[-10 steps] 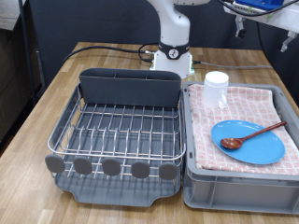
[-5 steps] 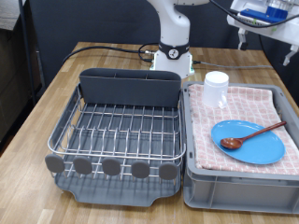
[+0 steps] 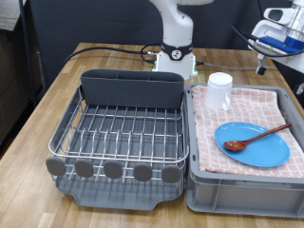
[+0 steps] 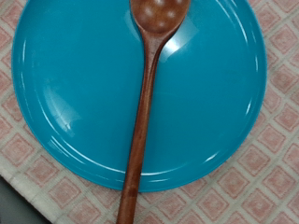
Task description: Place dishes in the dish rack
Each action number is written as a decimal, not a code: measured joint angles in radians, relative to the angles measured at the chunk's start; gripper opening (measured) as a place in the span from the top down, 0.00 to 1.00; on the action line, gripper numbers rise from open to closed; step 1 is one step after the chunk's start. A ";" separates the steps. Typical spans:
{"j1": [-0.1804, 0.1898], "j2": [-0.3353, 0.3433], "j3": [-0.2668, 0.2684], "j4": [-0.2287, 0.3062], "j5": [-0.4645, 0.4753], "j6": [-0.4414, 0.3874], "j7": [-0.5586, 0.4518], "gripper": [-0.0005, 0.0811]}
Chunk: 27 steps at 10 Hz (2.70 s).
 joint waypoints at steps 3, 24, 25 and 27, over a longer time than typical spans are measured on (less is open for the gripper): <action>0.016 0.085 -0.002 0.018 -0.078 0.052 0.128 0.01; 0.111 0.255 -0.192 -0.024 -0.328 0.274 0.273 0.01; 0.118 0.255 -0.208 -0.029 -0.335 0.296 0.277 0.11; 0.140 0.256 -0.241 -0.042 -0.342 0.331 0.284 0.53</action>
